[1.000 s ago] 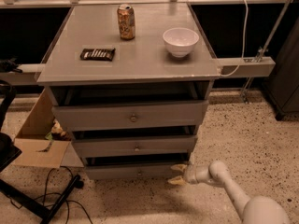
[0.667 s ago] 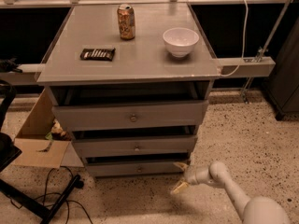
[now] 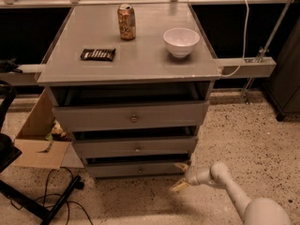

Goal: Close bottom drawer

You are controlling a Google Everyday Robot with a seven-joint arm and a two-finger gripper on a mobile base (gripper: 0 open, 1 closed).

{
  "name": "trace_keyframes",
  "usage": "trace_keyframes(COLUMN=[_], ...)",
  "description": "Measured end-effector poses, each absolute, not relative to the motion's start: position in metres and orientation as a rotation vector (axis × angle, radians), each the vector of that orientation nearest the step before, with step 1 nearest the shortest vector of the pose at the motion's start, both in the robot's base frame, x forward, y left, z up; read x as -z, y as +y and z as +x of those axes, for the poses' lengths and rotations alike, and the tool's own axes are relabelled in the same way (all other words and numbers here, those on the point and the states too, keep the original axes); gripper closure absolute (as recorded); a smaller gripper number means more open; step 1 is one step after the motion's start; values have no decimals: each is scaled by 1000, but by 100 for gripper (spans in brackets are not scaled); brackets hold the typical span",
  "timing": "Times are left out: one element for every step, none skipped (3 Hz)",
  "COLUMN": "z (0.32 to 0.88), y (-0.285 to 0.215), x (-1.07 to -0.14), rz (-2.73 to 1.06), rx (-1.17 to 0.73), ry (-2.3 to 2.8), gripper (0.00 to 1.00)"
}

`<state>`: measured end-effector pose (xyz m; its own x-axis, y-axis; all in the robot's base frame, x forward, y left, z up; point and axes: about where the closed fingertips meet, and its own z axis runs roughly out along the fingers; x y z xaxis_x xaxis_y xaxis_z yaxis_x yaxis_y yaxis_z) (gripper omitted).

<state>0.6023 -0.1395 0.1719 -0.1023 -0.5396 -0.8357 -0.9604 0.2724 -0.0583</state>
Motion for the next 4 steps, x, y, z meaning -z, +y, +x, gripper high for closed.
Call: trace_keyframes(z=[602, 602, 594, 590], y=[-139, -139, -142, -189], x=[-172, -172, -177, -202], rz=[-1372, -1372, -1372, -1366], rx=[-675, -676, -657, -514], ry=[1757, 1757, 1760, 1815], gripper=[38, 61, 85, 100])
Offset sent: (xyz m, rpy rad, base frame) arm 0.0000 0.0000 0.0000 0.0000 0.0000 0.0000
